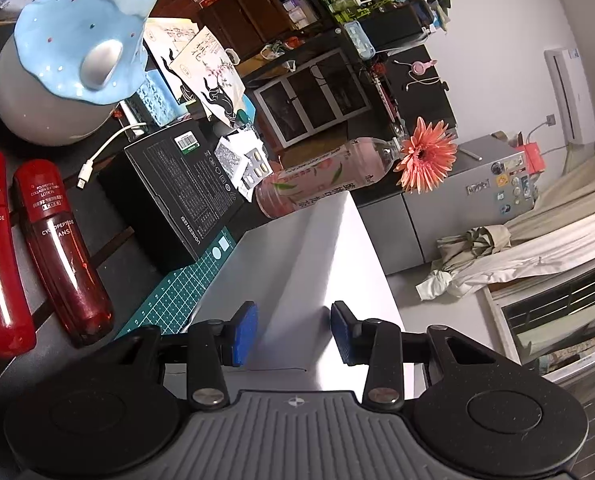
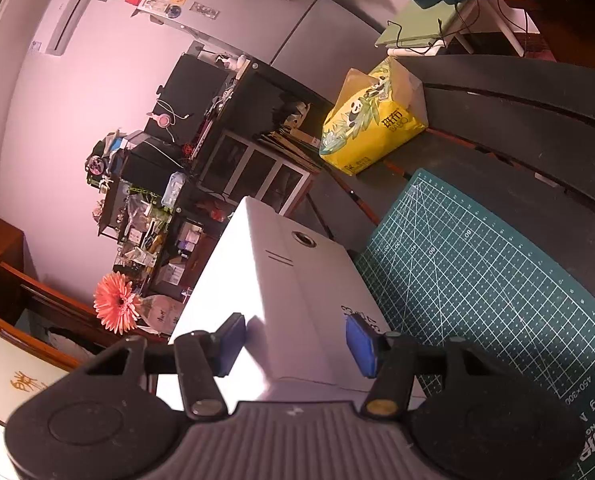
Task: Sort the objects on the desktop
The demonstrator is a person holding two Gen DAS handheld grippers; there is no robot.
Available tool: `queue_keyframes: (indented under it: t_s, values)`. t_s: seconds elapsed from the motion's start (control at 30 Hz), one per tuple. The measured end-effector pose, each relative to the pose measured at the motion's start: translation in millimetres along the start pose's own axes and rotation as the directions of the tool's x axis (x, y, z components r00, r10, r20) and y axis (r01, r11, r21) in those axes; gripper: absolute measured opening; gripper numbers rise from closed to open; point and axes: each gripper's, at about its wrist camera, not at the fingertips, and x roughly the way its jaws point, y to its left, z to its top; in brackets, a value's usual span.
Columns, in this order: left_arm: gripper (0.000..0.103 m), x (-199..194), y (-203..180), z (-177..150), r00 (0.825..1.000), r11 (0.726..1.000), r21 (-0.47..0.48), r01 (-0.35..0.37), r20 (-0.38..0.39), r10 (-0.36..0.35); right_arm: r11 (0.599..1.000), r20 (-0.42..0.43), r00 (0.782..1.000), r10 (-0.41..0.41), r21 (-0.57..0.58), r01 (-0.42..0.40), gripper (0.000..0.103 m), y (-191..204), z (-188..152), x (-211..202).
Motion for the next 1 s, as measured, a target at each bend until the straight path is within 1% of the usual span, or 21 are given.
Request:
queue_keyframes:
  t_s: [0.23, 0.33, 0.43, 0.6, 0.73, 0.83, 0.93, 1.0]
  values:
    - [0.039, 0.9, -0.1, -0.8, 1.0, 1.0, 0.007, -0.012, -0.004, 0.012, 1.0, -0.004, 1.0, -0.01, -0.007, 0.01, 0.057, -1.2, -1.9, 0.7]
    - [0.039, 1.4, -0.3, -0.8, 1.0, 1.0, 0.01, -0.015, -0.005, 0.015, 1.0, -0.006, 1.0, -0.012, 0.0, 0.012, 0.06, -3.8, -2.4, 1.7]
    - [0.039, 1.2, -0.8, -1.0, 1.0, 1.0, 0.016, -0.018, -0.005, 0.018, 1.0, -0.011, 1.0, -0.009, 0.01, 0.01, 0.061, -6.6, -2.7, 2.6]
    - [0.039, 0.6, -1.0, -0.9, 1.0, 1.0, 0.019, -0.021, -0.006, 0.021, 0.999, -0.004, 1.0, -0.022, -0.037, 0.022, 0.062, -4.5, -3.7, 2.6]
    - [0.039, -0.6, -1.2, -1.2, 1.0, 1.0, 0.019, -0.024, -0.004, 0.024, 1.0, -0.013, 1.0, -0.007, -0.002, 0.006, 0.063, -10.5, -3.3, 3.8]
    - [0.039, -1.8, -1.7, -1.4, 1.0, 0.999, 0.022, -0.025, -0.002, 0.025, 1.0, -0.013, 1.0, -0.012, -0.014, 0.012, 0.064, -9.4, -3.4, 4.3]
    - [0.039, -2.9, -4.4, -1.4, 1.0, 0.999, 0.034, -0.025, 0.0, 0.025, 0.999, -0.006, 1.0, -0.026, -0.048, 0.026, 0.064, -5.4, -3.6, 4.0]
    - [0.039, -3.6, -7.5, -1.7, 1.0, 0.998, 0.053, -0.026, 0.0, 0.026, 0.999, -0.006, 1.0, -0.019, -0.031, 0.019, 0.064, -7.3, -3.6, 4.1]
